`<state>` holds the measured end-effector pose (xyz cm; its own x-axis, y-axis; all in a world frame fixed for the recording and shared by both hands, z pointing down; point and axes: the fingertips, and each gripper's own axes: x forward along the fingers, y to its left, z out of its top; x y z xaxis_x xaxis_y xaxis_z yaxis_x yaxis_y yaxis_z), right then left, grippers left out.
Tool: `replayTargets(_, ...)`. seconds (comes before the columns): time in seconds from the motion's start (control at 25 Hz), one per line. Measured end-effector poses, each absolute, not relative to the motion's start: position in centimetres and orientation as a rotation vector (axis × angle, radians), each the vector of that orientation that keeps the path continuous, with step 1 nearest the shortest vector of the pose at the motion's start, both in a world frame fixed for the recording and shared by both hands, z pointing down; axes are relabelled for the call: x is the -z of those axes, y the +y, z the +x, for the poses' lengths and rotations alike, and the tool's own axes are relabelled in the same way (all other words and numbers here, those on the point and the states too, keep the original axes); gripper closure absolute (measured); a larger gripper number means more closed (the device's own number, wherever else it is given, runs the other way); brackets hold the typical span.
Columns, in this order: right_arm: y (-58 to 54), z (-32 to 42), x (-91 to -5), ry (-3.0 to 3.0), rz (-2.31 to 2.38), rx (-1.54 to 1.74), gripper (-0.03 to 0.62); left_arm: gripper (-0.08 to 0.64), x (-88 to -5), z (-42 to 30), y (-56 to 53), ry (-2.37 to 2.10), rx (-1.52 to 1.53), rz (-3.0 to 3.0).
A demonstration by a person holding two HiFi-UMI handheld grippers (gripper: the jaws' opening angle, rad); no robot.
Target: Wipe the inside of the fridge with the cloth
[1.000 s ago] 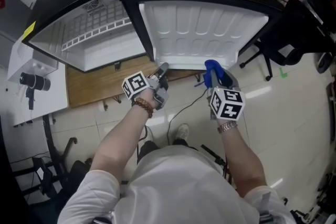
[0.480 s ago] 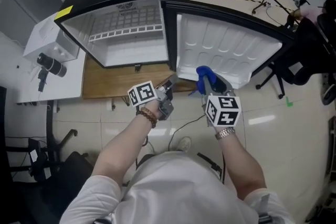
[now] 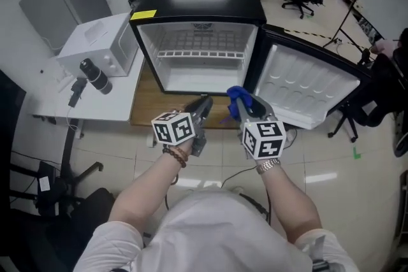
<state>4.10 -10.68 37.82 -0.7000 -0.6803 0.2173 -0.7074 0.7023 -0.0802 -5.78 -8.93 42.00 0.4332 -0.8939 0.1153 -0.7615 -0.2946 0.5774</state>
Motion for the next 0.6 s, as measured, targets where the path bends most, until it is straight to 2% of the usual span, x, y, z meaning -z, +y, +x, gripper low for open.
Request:
replayTargets(0.28, -7.3, -2.2, -35.1, -2.780, 1.143, -0.168, 0.494, 0.557, -35.8, -10.6, -5.5, -1.609, 0.078, 2.393)
replayTargets(0.6, -4.7, -5.4, -33.6, -2.790, 1.179, -0.127, 0.494, 0.557, -34.2, -12.8, -2.9, -1.657, -0.016, 2.497)
